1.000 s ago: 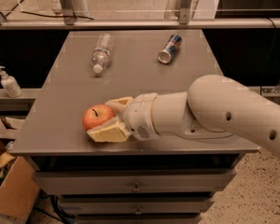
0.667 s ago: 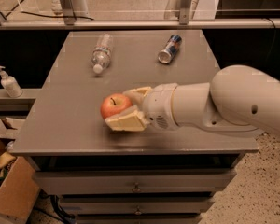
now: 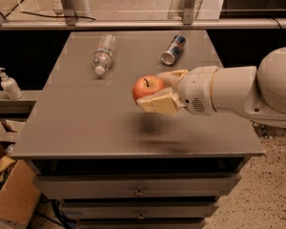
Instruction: Move apple near redbull can
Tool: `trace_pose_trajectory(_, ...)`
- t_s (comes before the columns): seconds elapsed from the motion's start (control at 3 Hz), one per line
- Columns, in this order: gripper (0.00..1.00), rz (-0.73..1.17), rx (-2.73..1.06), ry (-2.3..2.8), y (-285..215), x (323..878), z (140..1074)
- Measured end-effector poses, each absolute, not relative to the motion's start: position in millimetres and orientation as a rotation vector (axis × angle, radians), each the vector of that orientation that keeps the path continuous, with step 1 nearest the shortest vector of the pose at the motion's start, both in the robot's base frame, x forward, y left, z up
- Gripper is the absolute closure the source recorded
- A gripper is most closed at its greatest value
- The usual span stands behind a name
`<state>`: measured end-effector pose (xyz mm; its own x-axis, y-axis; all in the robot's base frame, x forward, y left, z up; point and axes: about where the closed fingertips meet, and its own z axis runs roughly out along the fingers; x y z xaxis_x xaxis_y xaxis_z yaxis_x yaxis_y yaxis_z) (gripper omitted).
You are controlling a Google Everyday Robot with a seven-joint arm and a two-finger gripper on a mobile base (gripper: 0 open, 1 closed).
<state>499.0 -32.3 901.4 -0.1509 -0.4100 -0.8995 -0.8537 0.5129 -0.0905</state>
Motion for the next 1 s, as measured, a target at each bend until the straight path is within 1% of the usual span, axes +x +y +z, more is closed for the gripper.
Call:
trace_pose_trajectory(0.33, 1.0, 0.545, -1.081, 1.746, -32.0, 502.1, 904.8)
trace_pose_trajectory(0.67, 1.0, 0.506, -1.03, 1.73, -51.5, 541.7, 912.9)
trace_pose_trajectory(1.0, 1.0, 0.48, -0.917, 1.716, -83.9, 602.6, 922.6)
